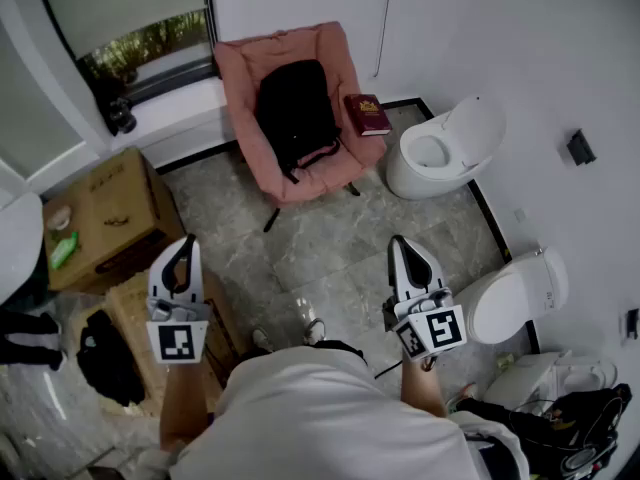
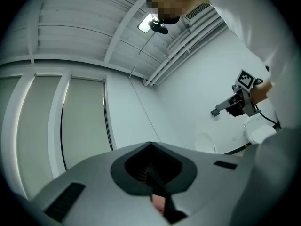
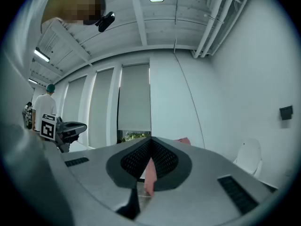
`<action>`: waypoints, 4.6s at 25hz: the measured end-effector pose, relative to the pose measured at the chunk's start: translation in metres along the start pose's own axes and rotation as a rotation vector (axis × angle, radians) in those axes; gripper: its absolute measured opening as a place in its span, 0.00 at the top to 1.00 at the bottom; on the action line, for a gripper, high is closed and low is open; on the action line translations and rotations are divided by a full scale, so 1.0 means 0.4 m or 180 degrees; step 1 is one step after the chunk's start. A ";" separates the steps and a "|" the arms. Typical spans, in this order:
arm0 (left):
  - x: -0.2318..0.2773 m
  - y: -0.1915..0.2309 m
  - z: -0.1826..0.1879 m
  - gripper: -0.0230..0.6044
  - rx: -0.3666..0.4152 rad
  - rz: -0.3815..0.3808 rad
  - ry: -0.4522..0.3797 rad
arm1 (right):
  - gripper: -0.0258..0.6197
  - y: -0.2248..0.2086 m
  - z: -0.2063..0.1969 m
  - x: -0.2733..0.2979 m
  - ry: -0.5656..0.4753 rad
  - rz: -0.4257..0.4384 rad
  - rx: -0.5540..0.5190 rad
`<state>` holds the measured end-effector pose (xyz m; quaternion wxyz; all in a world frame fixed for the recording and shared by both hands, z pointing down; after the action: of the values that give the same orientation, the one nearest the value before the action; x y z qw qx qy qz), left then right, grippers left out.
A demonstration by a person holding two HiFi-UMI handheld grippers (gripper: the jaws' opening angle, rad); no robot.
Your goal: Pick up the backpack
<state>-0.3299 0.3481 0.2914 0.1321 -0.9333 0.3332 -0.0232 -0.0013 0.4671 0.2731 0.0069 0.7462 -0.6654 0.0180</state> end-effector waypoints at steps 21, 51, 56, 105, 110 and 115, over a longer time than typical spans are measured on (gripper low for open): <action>0.059 -0.109 -0.005 0.94 -0.0183 0.0088 -0.0067 | 0.93 -0.087 -0.047 0.024 0.0107 0.0431 0.0193; 0.703 0.162 -0.182 0.94 -0.0577 -0.0288 -0.0196 | 0.93 -0.222 -0.041 0.643 0.0460 0.0370 -0.0065; 0.796 0.226 -0.224 0.94 -0.0637 -0.0395 -0.0248 | 0.93 -0.202 -0.021 0.743 0.0450 0.0436 0.0369; 1.126 0.265 -0.400 0.94 -0.0705 0.0700 0.0788 | 0.89 -0.377 -0.370 1.577 0.1221 0.1982 -0.0188; 1.155 0.253 -0.468 0.94 -0.0833 0.0693 0.0864 | 0.82 -0.387 -0.482 1.695 0.1361 0.1921 -0.0142; 1.156 0.242 -0.510 0.94 -0.0894 0.0697 0.0948 | 0.82 -0.394 -0.561 1.780 0.1424 0.1880 -0.0091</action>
<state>-0.0571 -0.0612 0.4420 -0.0480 -0.8870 0.4483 -0.0996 0.2323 -0.2140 0.5251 0.1571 0.4995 -0.8343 0.1726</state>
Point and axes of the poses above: the fingertips, and each gripper's own axes: x forward along the fingers, y to its left, z out of its top, the point moved 4 cm from there along -x, backward along the fingers, and after that the axes turned 12 degrees about -z, right-handed, at the moved point
